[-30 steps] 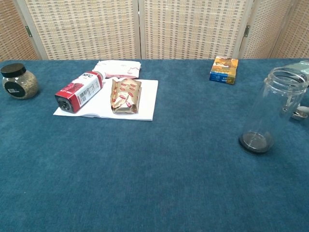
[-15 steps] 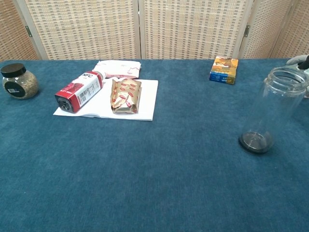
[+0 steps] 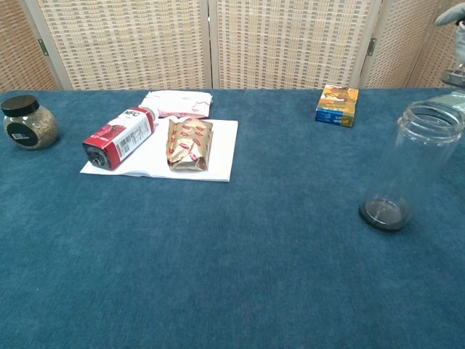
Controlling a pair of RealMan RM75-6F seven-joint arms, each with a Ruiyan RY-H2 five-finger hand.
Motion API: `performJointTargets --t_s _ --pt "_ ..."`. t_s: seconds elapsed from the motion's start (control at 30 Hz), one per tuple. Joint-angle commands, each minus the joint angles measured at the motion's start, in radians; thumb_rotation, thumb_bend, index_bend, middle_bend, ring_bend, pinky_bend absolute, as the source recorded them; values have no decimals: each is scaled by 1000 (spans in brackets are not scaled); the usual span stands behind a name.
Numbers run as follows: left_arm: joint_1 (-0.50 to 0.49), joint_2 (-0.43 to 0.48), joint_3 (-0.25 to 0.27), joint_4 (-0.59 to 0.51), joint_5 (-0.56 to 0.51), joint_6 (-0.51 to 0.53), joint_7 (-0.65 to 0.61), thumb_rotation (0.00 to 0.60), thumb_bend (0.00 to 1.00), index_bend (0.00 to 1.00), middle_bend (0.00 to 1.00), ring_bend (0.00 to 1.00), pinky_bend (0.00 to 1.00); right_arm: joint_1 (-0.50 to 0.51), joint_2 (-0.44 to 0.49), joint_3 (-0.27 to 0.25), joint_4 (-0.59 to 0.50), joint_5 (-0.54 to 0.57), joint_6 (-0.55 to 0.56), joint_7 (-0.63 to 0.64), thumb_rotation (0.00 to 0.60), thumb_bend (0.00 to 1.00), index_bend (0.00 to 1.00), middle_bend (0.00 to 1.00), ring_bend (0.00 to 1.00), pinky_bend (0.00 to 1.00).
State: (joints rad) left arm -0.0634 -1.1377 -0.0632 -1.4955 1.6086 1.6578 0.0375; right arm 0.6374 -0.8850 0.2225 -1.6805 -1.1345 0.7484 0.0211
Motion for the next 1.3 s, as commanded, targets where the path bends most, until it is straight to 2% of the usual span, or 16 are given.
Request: performJointTargets --t_s 0.03,0.23,0.5,0.93,1.3 --pt "0 0 -1 1 -1 1 0 600 539 0 58 0 0 7 61 17 -103 24 33 -59 600 472 630 0 0 0" --pt "0 2 -3 0 -7 -2 -3 600 539 0 58 0 0 9 113 14 -223 28 58 -110 600 473 630 0 0 0" --pt "2 2 -12 4 -28 -4 -1 600 539 0 58 0 0 8 124 -16 -315 -7 76 -177 600 465 630 0 0 0" --pt "6 7 -12 0 -20 8 -7 600 539 0 58 0 0 18 104 -48 -355 -21 88 -246 600 463 630 0 0 0" --pt "8 8 -11 -3 -16 12 -6 600 539 0 58 0 0 6 107 -72 -368 -43 103 -252 600 464 630 0 0 0"
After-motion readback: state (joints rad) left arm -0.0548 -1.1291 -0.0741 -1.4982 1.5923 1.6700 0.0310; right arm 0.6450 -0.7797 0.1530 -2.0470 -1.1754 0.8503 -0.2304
